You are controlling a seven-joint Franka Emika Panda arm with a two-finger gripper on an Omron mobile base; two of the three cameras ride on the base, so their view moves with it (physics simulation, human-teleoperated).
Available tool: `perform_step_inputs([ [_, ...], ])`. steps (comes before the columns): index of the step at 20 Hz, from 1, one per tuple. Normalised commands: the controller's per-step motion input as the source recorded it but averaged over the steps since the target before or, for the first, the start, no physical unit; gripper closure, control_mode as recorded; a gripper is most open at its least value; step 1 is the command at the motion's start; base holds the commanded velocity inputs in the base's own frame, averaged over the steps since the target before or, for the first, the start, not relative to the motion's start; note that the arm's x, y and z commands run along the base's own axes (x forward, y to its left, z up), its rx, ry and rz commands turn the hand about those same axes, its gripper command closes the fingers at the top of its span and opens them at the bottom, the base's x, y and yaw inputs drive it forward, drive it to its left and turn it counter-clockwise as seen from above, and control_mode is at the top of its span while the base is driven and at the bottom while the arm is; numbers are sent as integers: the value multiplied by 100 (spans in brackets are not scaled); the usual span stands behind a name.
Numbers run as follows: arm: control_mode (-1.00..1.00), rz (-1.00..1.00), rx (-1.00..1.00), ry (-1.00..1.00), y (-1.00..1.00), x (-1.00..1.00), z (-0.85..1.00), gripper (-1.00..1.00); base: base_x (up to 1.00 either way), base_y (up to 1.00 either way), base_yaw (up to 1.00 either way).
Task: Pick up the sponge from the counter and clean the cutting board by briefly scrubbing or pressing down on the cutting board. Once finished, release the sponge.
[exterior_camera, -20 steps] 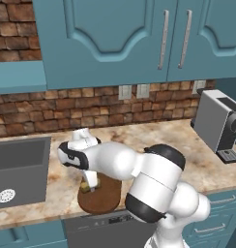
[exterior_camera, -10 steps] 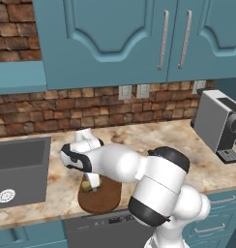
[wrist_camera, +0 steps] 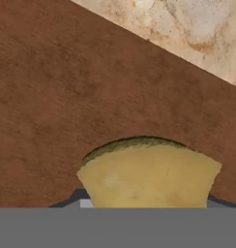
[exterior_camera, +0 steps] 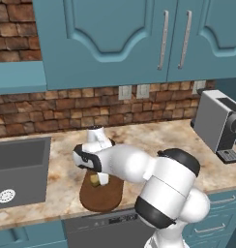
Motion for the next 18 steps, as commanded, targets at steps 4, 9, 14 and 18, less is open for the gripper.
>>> perform_step_inputs([
  [4,-100,-12,0,-11,-100,54,-34,100,0,0,0],
  [9,-100,-12,0,-9,-100,79,-33,100,0,0,0],
  [14,-100,-11,0,-9,-99,80,-35,100,0,0,0],
  [18,-100,-10,-2,-12,-76,71,-32,100,0,0,0],
])
